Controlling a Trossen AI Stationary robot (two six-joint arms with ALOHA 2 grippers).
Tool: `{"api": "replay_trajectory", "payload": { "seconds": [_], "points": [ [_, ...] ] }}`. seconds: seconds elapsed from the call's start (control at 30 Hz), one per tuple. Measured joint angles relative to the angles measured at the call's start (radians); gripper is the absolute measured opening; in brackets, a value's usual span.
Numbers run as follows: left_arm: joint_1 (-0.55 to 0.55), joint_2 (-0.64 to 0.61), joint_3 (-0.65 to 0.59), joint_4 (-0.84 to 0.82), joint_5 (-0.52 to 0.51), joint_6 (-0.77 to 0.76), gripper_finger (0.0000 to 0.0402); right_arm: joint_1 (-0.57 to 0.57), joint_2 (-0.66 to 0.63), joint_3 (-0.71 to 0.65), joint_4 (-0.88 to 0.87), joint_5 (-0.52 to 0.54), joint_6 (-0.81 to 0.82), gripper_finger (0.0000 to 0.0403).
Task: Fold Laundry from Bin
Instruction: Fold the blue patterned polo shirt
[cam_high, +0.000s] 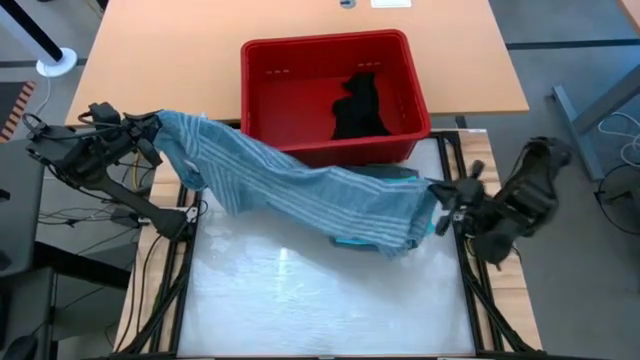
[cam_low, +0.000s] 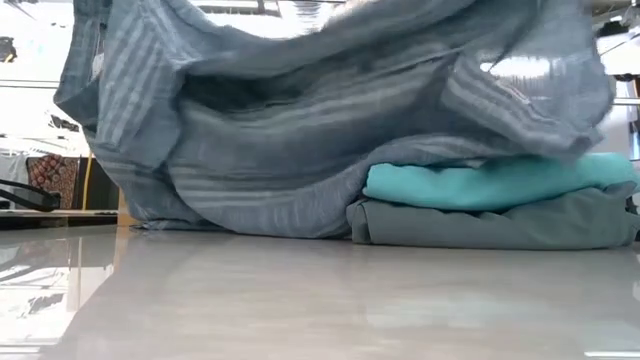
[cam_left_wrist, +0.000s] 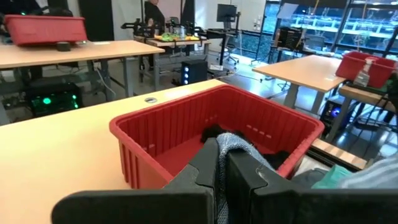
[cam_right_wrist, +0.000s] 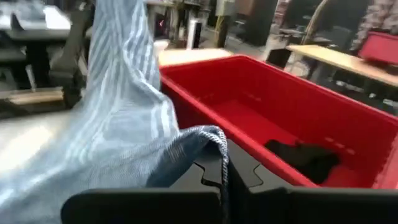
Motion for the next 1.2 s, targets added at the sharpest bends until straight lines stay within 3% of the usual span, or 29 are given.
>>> {"api": "replay_trajectory", "payload": {
  "seconds": [0.33, 0.47, 0.57, 0.67, 0.77, 0.9, 1.03, 1.2],
  "points": [
    [0.000, 0.000, 0.000, 0.000, 0.007, -0.020, 0.0000, -0.038, 0.057, 0.001, 0.007, 0.019, -0.193, 0.0020],
    [0.000, 0.000, 0.000, 0.000, 0.095, -0.044, 0.0000, 0.025, 0.062, 0.007, 0.228, 0.054, -0.234, 0.0020],
    [0.000, 0.003, -0.012, 0.014, 0.289, -0.018, 0.0000, 0.118, 0.082, 0.018, 0.538, 0.043, -0.509, 0.0020],
    [0.000, 0.008, -0.052, 0.068, 0.619, 0.054, 0.0000, 0.187, 0.136, 0.018, 0.899, 0.040, -0.884, 0.0020],
    [0.000, 0.023, -0.112, 0.254, 0.980, 0.110, 0.0000, 0.246, 0.200, 0.015, 1.269, 0.007, -1.215, 0.0020],
    [-0.001, 0.075, -0.174, 0.607, 1.391, 0.180, 0.0000, 0.306, 0.285, 0.019, 1.737, -0.151, -1.610, 0.0020],
    [-0.001, 0.149, -0.185, 0.851, 1.599, 0.256, 0.0000, 0.345, 0.374, 0.023, 2.057, -0.252, -1.935, 0.0020],
    [-0.001, 0.222, -0.146, 0.919, 1.690, 0.289, 0.0000, 0.387, 0.450, 0.088, 2.177, -0.252, -2.130, 0.0020]
  ]
}}
